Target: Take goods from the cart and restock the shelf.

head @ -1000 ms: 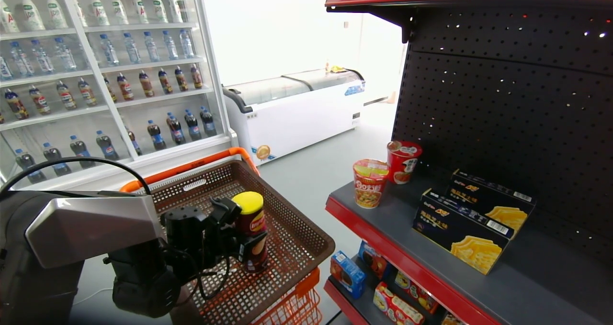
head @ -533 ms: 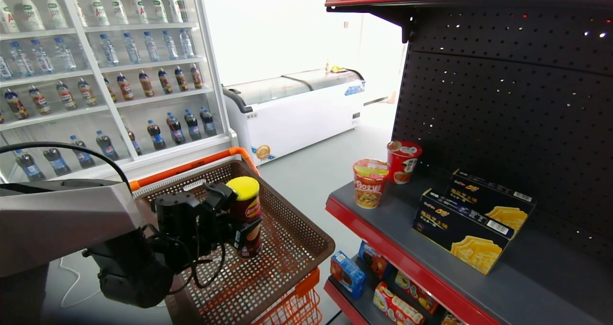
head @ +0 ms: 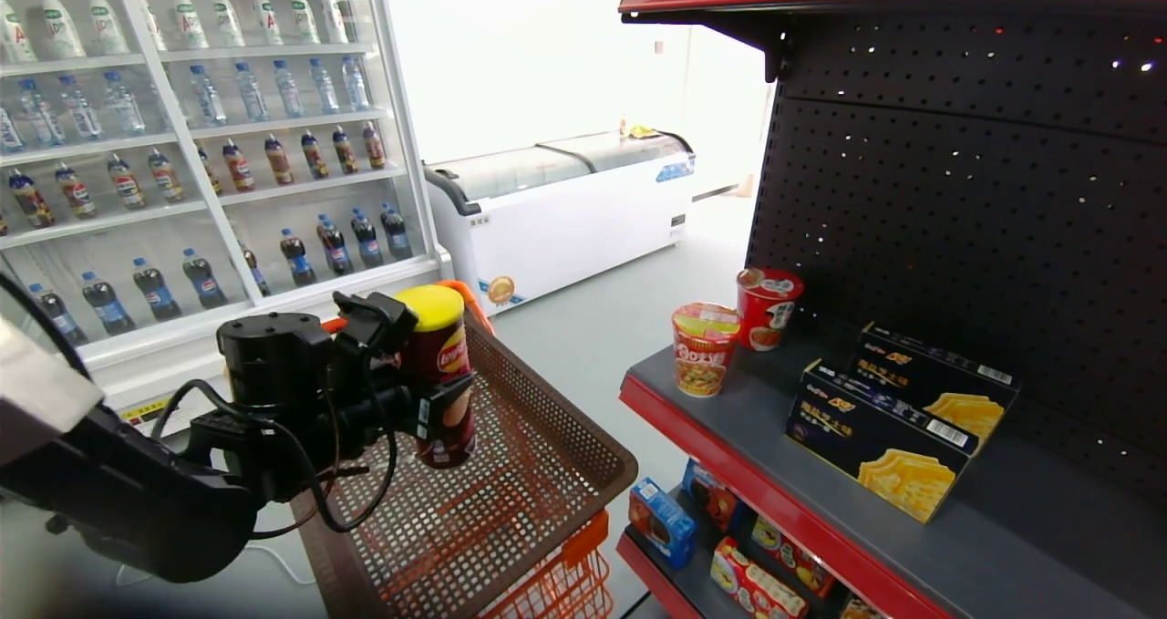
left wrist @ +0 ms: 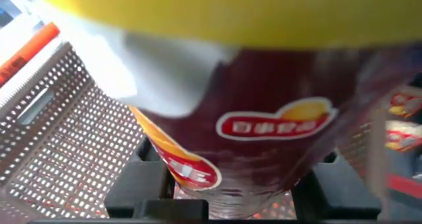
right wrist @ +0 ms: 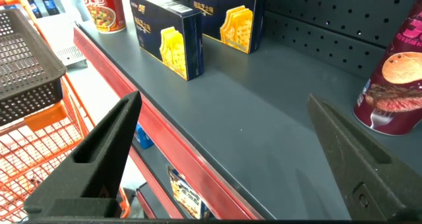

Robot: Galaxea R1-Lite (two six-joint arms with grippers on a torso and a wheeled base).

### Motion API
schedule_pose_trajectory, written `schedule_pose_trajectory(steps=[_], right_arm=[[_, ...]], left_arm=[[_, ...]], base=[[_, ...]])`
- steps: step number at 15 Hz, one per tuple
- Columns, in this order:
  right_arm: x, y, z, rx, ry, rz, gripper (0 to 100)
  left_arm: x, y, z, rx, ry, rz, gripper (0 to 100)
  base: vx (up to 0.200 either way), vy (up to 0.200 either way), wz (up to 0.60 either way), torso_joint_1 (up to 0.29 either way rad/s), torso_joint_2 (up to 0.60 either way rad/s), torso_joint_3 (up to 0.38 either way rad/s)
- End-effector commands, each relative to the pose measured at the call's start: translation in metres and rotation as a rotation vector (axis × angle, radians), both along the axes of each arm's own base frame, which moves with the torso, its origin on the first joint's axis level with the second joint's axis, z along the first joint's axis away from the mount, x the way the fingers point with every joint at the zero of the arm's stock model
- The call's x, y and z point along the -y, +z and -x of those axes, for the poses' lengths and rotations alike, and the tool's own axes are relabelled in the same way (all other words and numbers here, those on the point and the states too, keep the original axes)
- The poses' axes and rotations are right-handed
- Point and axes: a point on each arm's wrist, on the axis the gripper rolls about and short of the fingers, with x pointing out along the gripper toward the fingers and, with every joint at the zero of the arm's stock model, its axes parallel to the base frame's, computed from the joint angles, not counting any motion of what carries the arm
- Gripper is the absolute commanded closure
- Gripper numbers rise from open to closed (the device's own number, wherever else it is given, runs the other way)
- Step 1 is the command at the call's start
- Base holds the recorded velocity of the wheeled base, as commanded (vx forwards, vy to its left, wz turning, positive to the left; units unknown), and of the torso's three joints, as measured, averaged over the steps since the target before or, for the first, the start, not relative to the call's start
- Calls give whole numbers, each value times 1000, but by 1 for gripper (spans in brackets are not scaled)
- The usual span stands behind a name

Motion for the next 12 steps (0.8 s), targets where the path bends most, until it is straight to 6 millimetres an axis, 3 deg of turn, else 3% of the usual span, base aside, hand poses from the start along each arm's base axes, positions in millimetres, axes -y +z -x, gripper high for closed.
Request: schedule_pose_trajectory(steps=[1,5,8,12], right_arm=[[0,0,0,-1,0,0,0],[0,0,0,-1,0,0,0],[0,0,0,-1,0,0,0],[0,0,0,-1,0,0,0]], left_arm=[[-4,47,44,58,-7,49,100],[-16,70,93,104,29,67,100],[-15,88,112,131,38,214,100],[-20,95,145,181,-16,268,100]], base=[[0,0,0,0,0,0],[0,0,0,0,0,0],[0,0,0,0,0,0],[0,0,0,0,0,0]])
